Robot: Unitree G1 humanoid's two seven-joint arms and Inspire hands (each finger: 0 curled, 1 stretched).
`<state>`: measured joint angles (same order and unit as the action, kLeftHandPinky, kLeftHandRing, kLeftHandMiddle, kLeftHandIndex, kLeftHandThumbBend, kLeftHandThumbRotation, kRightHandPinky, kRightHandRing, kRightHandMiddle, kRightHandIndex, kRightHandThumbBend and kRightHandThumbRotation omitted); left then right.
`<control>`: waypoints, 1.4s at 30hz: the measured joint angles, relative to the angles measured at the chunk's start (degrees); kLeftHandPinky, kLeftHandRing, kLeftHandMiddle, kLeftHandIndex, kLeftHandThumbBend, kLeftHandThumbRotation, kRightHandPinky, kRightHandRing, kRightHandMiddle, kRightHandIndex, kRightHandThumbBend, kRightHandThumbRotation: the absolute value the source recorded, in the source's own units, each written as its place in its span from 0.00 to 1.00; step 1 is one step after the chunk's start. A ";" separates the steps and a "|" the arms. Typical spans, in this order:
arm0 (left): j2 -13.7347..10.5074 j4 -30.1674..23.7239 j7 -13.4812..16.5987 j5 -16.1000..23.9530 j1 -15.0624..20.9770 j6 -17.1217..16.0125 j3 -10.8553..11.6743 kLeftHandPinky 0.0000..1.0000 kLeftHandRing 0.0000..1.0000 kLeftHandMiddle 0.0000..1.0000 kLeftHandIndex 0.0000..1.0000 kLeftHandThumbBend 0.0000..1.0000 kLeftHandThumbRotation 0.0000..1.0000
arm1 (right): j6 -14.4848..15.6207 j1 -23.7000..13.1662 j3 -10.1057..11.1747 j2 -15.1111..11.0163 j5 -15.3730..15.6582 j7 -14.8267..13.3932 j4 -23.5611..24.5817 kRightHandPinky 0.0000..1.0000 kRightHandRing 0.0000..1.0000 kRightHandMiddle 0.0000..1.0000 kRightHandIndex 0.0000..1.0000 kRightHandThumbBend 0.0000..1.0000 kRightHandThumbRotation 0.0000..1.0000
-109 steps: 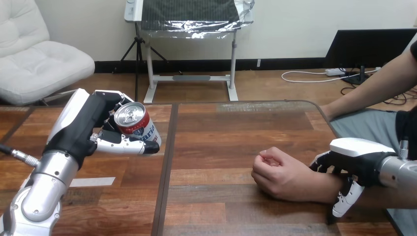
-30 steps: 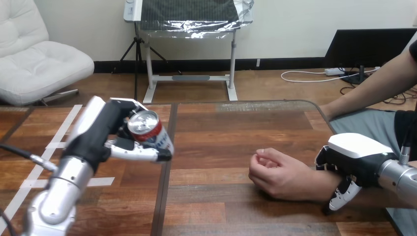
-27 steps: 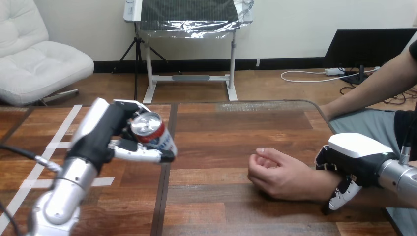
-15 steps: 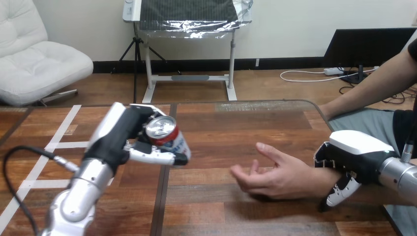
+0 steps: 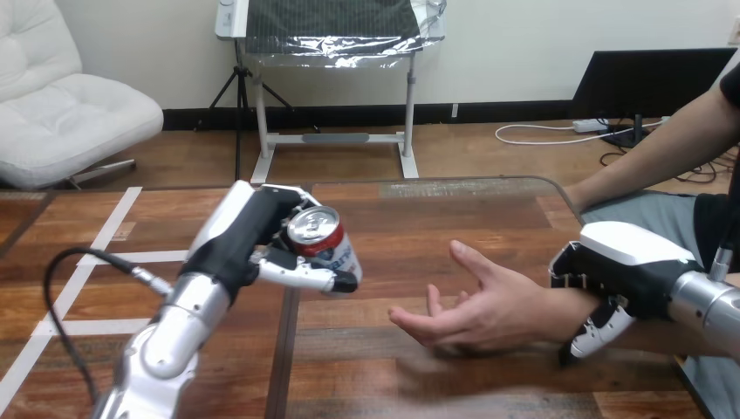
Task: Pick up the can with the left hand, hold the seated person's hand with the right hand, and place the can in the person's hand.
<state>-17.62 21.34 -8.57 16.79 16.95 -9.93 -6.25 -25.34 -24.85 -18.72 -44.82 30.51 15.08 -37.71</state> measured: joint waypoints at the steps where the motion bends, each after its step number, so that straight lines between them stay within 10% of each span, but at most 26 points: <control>1: 0.22 0.65 0.14 0.15 0.40 -0.21 -0.18 0.25 0.30 0.35 0.41 0.73 0.00 | 0.10 0.00 0.08 0.04 -0.10 0.11 0.33 0.30 0.34 0.39 0.40 0.75 0.05; 42: 7.91 24.29 6.02 3.64 14.10 -6.47 -4.61 0.23 0.28 0.36 0.41 0.75 0.00 | 5.13 0.34 1.84 2.05 -3.63 4.88 11.11 0.30 0.34 0.39 0.40 0.75 0.09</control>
<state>-9.71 45.63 -2.55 20.43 31.05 -16.40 -10.86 -20.21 -24.51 -16.88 -42.77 26.88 19.96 -26.60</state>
